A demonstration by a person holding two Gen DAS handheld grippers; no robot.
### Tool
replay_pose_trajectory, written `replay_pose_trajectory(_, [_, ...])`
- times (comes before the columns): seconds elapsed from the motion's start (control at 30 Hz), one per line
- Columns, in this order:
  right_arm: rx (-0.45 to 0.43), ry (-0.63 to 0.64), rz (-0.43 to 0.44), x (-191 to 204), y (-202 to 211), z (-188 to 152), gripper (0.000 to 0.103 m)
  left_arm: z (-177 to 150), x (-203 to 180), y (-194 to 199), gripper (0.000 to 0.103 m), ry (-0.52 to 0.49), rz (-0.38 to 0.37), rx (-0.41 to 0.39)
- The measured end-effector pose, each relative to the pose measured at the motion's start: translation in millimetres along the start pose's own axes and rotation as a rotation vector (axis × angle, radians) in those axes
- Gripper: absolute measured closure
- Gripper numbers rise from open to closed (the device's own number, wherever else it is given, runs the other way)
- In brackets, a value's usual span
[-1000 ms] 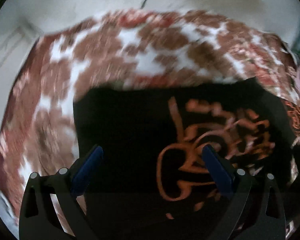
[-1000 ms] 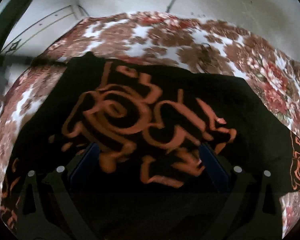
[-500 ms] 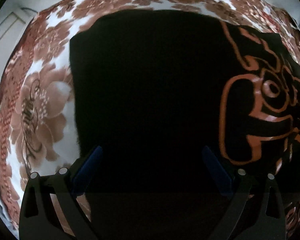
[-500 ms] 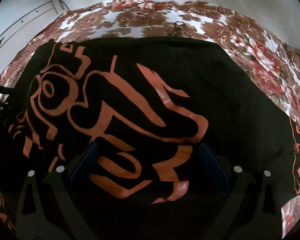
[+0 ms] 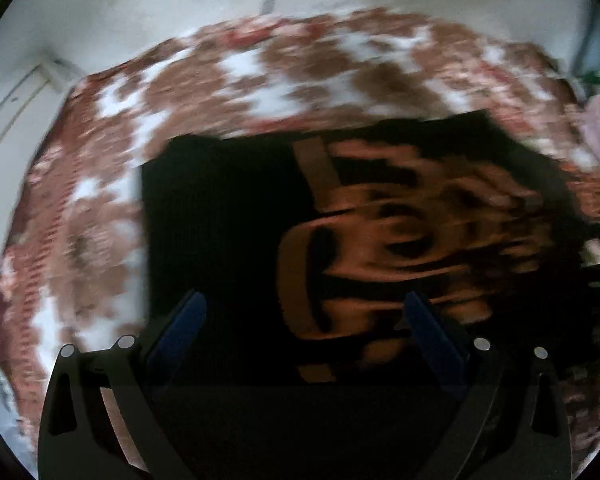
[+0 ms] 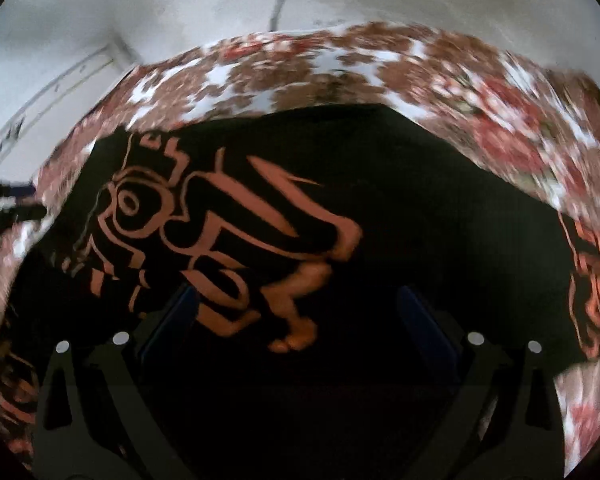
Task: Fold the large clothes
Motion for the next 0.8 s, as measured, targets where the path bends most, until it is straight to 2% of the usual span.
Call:
replay_pose_trajectory(0.07, [0.033, -0.054, -0.023, -21.5, 7.2, -5.9, 0.005, 4.1, -42.5, -9.1, 0.006, -0.038, -0.059, -0.001])
replay_pose_trajectory(0.17, [0.056, -0.093, -0.089, -59.9, 19.2, -17.1, 0.005, 13.3, -103.6, -25.7, 0.006, -0.128, -0.1, 0.001])
replay_pose_trajectory(0.37, [0.105, -0.21, -0.211, -161.8, 41.7, -52.1, 0.005, 26.3, -200.6, -57.1, 0.006, -0.227, -0.183, -0.006])
replay_pose_trajectory(0.47, [0.137, -0.305, -0.231, -210.8, 46.9, -74.4, 0.005, 25.2, -232.4, -77.3, 0.006, -0.242, -0.198, 0.007])
replay_pose_trajectory(0.6, [0.175, -0.409, -0.274, -269.5, 49.1, -101.6, 0.005, 25.1, -256.6, -100.3, 0.006, -0.162, -0.273, 0.016])
replay_pose_trajectory(0.8, [0.178, -0.487, -0.362, -347.4, 54.4, -113.9, 0.005, 25.7, -287.1, -125.6, 0.006, -0.201, -0.248, 0.021])
Point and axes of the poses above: each gripper's, at about its wrist camera, not at the fingertips, and y roughly against the way its jaws point, x to its left, z to its top, the point moved 8 cm from there along -y, roughly the way its jaws point, and after that the axes turned 14 degrees about -z, right-handed, at the moved point
